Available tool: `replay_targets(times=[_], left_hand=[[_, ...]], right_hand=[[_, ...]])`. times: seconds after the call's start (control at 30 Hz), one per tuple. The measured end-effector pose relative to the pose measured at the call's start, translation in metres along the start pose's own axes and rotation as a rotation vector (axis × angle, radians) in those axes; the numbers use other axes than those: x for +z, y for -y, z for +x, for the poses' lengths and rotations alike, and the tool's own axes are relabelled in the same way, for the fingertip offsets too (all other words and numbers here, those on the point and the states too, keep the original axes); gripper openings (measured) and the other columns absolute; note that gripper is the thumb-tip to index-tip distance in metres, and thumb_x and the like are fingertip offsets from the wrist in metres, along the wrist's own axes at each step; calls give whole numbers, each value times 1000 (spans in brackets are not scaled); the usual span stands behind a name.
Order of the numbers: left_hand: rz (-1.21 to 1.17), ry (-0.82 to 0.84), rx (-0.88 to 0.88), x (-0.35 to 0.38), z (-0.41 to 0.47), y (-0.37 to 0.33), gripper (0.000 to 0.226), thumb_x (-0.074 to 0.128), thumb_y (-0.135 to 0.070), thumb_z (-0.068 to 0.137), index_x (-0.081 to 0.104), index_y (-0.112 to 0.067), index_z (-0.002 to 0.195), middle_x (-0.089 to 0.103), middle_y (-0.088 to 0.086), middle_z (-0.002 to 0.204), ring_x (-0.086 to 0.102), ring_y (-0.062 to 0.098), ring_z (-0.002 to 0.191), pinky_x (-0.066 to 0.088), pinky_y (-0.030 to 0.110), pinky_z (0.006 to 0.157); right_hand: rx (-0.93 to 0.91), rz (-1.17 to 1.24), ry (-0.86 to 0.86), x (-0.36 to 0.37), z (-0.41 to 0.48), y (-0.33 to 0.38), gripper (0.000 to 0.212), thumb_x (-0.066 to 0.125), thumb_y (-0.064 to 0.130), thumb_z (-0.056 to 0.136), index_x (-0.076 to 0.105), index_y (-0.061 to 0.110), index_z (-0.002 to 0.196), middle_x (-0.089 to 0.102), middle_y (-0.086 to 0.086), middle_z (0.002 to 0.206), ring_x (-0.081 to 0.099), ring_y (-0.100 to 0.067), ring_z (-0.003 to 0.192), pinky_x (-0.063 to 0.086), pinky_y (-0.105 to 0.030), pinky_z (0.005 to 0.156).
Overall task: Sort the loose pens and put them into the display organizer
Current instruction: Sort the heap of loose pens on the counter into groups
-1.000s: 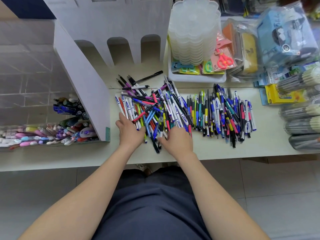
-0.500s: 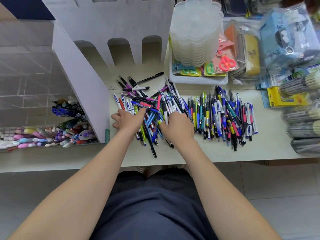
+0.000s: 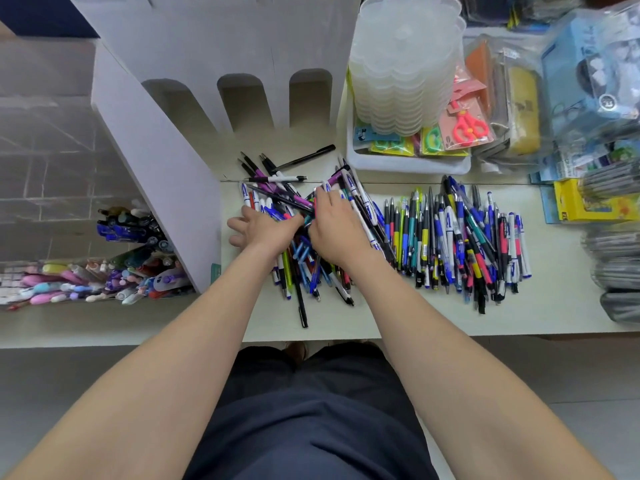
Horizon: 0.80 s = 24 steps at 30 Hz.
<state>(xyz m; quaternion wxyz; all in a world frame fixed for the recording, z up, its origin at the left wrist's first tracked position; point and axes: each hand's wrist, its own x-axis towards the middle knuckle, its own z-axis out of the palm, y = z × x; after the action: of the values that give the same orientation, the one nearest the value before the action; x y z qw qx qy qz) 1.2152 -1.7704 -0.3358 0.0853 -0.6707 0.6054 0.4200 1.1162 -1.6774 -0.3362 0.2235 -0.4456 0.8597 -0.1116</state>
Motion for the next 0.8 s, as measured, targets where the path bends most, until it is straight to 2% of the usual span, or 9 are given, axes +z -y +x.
replay_targets(times=[0.07,0.2,0.33,0.47,0.57,0.63,0.7,0.73,0.8], left_hand=[[-41,19,43,-2,1,8,108,75,-53,83,13,-15,164,19,9,153,29,36,134,36,38,90],[-138,34,88,-5,-1,18,80,68,-36,91,27,-18,157,25,7,146,30,31,126,35,37,90],[-224,97,61,-8,-4,21,72,62,-33,96,30,-20,159,27,5,148,36,29,129,38,36,103],[-345,138,21,-4,-4,14,73,51,-38,78,44,-27,150,35,4,139,51,36,128,50,53,109],[-309,140,42,0,-13,3,64,48,-30,98,32,-25,160,29,5,154,40,35,136,39,45,115],[-267,132,46,5,-15,0,64,43,-31,107,20,-24,166,20,5,163,30,36,143,33,44,113],[-245,111,48,13,-15,-1,67,41,-37,110,10,-22,168,14,6,166,25,36,144,32,44,112],[-239,91,50,16,-18,-4,69,41,-38,111,7,-20,168,13,7,165,24,36,143,31,41,108],[-241,59,30,21,-23,-11,72,43,-39,110,4,-18,168,12,8,163,23,36,141,28,37,101]], right_hand=[[-56,-34,22,4,2,3,55,56,11,98,46,10,152,50,-17,136,51,-36,120,45,-45,97],[-74,58,-3,11,-1,8,71,59,-2,91,49,28,155,51,-12,119,54,-32,97,46,-40,79],[-45,171,82,10,-1,12,60,57,4,89,61,24,145,70,-13,123,67,-35,107,59,-49,89],[-2,271,68,-4,-10,4,49,60,9,93,70,31,135,78,-2,106,70,-23,83,62,-43,76],[82,288,-48,-16,-20,-13,41,53,11,101,69,27,136,76,-2,101,61,-16,67,60,-41,65],[182,339,-192,-20,-28,-25,43,48,8,104,62,19,143,68,-5,112,58,-13,74,57,-37,71],[282,379,-254,-19,-35,-33,50,46,5,105,49,14,154,51,-6,126,52,-6,83,45,-18,76],[283,381,-249,-17,-39,-34,50,47,6,105,47,13,155,48,-7,127,51,-7,85,45,-16,75],[207,310,-222,-8,-44,-34,35,49,13,106,57,12,141,54,-5,117,53,-13,88,52,-27,83]])
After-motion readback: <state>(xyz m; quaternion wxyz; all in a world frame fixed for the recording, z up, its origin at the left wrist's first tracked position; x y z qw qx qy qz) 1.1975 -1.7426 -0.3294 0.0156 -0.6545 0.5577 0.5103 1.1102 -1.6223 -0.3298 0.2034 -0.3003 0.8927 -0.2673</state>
